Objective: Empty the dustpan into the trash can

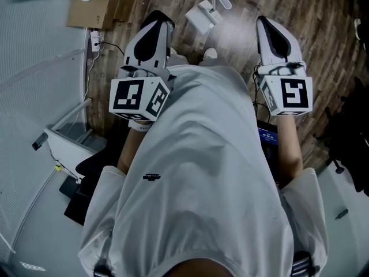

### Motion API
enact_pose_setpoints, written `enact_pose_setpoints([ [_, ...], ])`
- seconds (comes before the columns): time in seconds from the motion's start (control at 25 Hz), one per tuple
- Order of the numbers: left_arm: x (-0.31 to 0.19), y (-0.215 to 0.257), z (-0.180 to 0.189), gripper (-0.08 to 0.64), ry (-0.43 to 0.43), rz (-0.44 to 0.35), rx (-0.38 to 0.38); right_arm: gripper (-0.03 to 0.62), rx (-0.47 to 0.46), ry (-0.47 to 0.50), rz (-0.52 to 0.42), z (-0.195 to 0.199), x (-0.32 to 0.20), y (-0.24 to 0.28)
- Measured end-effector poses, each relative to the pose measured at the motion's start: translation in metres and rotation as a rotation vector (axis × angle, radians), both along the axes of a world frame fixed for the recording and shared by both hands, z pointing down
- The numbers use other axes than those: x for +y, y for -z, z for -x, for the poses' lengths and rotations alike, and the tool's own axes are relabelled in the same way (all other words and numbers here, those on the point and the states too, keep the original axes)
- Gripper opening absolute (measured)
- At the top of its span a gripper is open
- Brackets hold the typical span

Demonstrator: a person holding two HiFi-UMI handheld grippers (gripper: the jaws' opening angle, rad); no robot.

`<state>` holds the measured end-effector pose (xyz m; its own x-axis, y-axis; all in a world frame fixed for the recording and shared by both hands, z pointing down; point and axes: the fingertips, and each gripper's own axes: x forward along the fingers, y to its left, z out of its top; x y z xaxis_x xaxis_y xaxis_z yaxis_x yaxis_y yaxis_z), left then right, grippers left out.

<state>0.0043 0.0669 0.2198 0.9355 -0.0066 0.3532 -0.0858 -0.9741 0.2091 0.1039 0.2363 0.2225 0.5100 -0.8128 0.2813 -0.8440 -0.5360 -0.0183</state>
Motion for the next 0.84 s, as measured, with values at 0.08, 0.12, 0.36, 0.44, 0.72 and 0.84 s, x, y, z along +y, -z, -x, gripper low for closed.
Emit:
enact_pose_setpoints([
  [0.08,0.001,0.001,0.002,0.006,0.002,-0.001,0.002,0.011,-0.002,0.001,0.000,0.002,0.001,-0.001],
  [0.12,0.002,0.001,0.003,0.006,0.004,-0.001,0.003,0.011,-0.003,0.002,0.000,0.003,0.002,-0.001],
  [0.36,0.007,-0.001,0.006,0.007,0.010,0.004,0.007,0.011,-0.006,0.003,-0.007,0.006,0.004,-0.003],
  [0.44,0.007,-0.002,0.005,0.007,0.013,0.008,0.008,0.011,-0.013,0.001,-0.015,0.006,0.003,-0.004],
  [0.72,0.011,0.000,0.005,0.006,0.006,0.002,0.011,0.011,-0.018,0.009,-0.016,0.010,0.003,-0.005],
  [0.84,0.009,0.001,0.005,0.006,0.009,0.001,0.011,0.011,-0.018,0.011,-0.016,0.009,0.002,-0.004],
])
